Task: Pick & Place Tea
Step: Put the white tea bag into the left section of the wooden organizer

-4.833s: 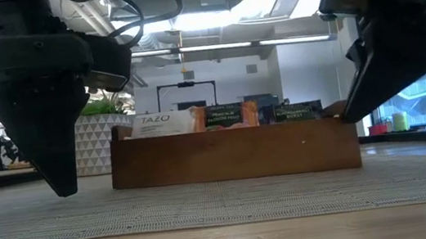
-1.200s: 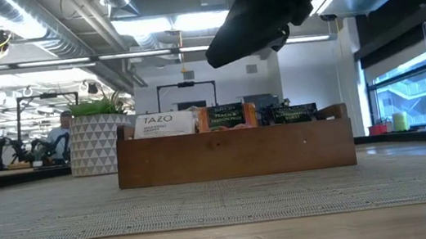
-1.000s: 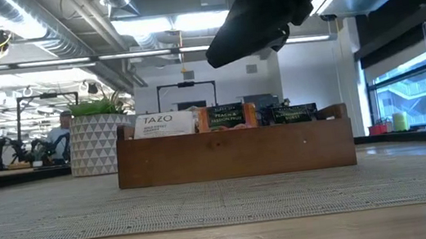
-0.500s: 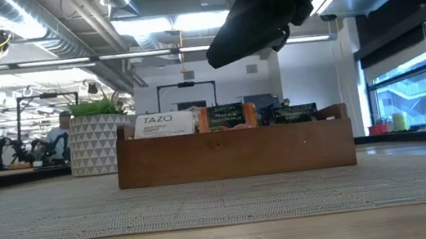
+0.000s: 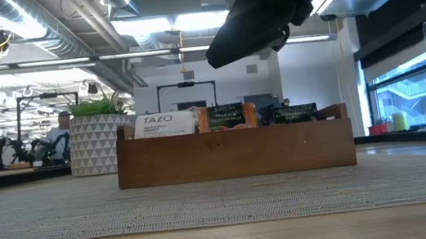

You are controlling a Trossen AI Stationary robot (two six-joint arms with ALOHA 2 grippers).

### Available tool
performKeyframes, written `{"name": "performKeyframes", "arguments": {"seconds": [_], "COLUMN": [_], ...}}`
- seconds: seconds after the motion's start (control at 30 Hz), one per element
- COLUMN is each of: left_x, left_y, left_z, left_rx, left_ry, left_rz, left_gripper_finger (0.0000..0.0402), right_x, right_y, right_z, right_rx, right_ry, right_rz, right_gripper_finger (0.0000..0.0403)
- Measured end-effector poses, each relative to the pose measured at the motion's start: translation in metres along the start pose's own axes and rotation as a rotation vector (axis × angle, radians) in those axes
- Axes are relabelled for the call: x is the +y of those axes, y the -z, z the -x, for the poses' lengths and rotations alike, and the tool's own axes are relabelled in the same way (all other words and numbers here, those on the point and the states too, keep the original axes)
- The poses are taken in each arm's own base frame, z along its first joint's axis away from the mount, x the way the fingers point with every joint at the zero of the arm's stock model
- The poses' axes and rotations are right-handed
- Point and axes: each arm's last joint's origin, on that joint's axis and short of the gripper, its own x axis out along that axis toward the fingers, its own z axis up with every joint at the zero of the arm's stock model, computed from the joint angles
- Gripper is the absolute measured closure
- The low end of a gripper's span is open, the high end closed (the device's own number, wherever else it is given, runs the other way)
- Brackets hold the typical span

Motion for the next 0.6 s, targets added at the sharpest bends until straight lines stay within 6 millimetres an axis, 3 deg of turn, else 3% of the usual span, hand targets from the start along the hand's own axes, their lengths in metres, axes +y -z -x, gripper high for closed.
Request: {"name": "performKeyframes", "arguments": {"seconds": [0.27, 0.6], "left_x": [0.0001, -0.0025], "left_y": [0.0005, 0.0031], "left_z": [-0.0004, -0.0005], "left_rx": [0.004, 0.024], "left_ry": [-0.003, 0.030], "left_rz": [0.005, -0.007], "left_gripper_finger": [0.0395, 0.0399], "right_x": [0.0000, 0.0000], "right_y": [0.0000, -0.0001], "right_z": [0.0000, 0.0000], "right_rx": [0.000, -0.001], "right_ry": [0.000, -0.001], "right_rz": [-0.001, -0.001], "right_gripper_finger": [0.0326, 0.0326]}}
